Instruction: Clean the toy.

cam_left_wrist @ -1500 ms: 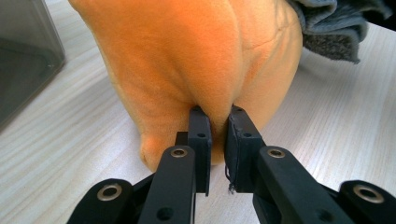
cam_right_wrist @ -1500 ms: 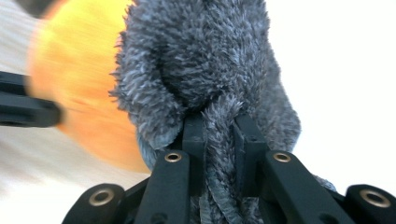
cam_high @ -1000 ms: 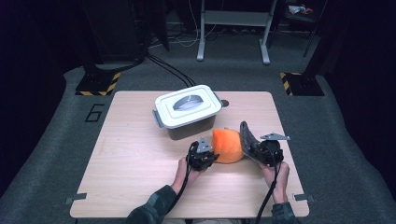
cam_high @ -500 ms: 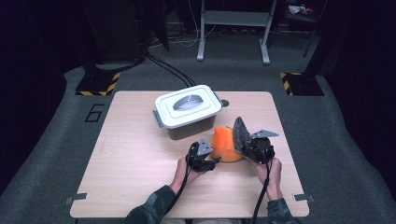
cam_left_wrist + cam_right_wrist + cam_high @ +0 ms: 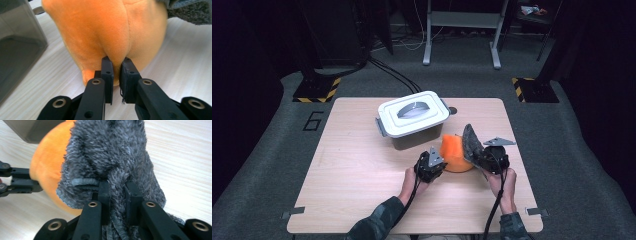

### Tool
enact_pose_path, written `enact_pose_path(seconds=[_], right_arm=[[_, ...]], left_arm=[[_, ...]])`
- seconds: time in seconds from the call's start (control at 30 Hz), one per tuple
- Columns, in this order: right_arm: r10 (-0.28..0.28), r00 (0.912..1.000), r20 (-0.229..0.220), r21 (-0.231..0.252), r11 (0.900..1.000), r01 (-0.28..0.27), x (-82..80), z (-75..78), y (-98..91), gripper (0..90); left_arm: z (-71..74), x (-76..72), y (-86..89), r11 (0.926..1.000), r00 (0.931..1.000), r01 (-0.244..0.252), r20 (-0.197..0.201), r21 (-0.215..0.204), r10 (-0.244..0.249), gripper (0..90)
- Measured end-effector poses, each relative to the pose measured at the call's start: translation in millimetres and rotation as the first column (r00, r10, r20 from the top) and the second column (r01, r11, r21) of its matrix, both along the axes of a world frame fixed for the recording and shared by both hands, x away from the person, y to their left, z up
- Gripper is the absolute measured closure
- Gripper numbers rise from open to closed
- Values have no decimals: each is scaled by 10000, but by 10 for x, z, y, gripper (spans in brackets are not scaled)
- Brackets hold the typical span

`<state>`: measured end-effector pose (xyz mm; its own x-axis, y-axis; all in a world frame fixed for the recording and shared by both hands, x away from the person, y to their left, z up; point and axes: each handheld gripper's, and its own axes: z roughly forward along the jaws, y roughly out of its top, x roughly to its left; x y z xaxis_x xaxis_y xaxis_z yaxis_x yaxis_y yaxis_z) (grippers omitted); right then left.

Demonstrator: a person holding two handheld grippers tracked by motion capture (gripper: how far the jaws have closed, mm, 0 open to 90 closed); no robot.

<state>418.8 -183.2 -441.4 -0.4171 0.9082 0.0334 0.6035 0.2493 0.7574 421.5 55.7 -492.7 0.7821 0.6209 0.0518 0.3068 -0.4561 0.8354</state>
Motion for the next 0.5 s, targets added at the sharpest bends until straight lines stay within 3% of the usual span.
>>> enact_pose_path(seconds=[0.03, 0.13, 0.17, 0.27, 0.37, 0.43, 0.5], right_arm=[[66, 9996, 289, 162, 9998, -71, -61, 70, -12, 780], [230, 9981, 577, 186, 9995, -241, -140, 165, 27, 780], [390, 9972, 633, 218, 9989, -405, -162, 195, 59, 780], [830, 9936, 763, -86, 9965, -826, -220, 264, 172, 778], [1208, 9906, 635, -465, 9919, -1180, -246, 261, 327, 777], [1152, 9922, 467, -974, 9891, -1102, -223, 199, 433, 778], [1117, 9931, 348, -978, 9894, -1078, -190, 148, 470, 778]], left_arm=[[16, -3, -2, 10000, 10000, 5, -2, -46, -5, 838], [79, -27, -22, 9993, 9993, 173, -315, -341, -183, 842], [101, -44, -28, 9993, 9994, 280, -210, -264, -286, 842], [156, -103, -38, 9978, 9984, 485, -285, -448, -498, 845], [219, -143, -23, 9941, 9954, 720, -573, -810, -768, 845], [209, -154, -24, 9953, 9952, 704, -637, -661, -746, 845], [158, -139, -7, 9958, 9951, 614, -736, -674, -663, 843]])
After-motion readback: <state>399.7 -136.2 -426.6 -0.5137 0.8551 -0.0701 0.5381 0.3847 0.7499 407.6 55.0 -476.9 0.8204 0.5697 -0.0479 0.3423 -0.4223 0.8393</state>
